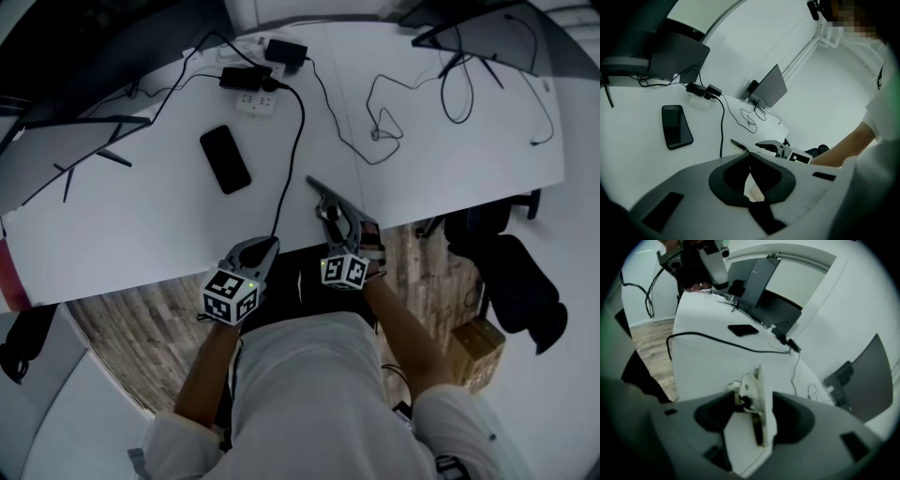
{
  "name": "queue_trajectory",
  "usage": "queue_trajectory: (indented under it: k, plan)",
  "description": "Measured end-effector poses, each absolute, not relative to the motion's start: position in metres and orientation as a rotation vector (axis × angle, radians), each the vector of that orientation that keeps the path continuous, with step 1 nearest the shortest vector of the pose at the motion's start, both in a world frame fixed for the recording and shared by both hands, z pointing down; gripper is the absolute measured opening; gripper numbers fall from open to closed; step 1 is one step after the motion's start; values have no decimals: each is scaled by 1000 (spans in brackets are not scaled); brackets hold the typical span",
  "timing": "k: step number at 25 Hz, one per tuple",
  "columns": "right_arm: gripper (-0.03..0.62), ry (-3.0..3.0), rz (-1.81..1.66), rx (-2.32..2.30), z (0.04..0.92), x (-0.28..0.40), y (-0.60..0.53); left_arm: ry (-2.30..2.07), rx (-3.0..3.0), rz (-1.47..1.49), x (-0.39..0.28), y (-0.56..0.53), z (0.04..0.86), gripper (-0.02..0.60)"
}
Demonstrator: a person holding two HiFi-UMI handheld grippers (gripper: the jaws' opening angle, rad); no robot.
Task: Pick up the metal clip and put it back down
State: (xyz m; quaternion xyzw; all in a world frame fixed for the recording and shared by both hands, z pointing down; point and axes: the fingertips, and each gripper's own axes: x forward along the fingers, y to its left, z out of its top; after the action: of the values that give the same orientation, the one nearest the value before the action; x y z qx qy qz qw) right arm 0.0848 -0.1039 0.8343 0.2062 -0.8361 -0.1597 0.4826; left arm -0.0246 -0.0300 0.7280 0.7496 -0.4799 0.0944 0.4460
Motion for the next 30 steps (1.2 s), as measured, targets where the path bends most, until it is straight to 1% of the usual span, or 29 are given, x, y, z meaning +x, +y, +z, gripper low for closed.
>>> queue_trajectory:
  k: [18,30]
  plan:
    - [259,-2078,-295,536,801,89,-94,-1212,1948,235,-34,-43,692,32]
    - [258,-2108,-480,718,701,89,-121,-1197,2043,252,-31,-46,656,32]
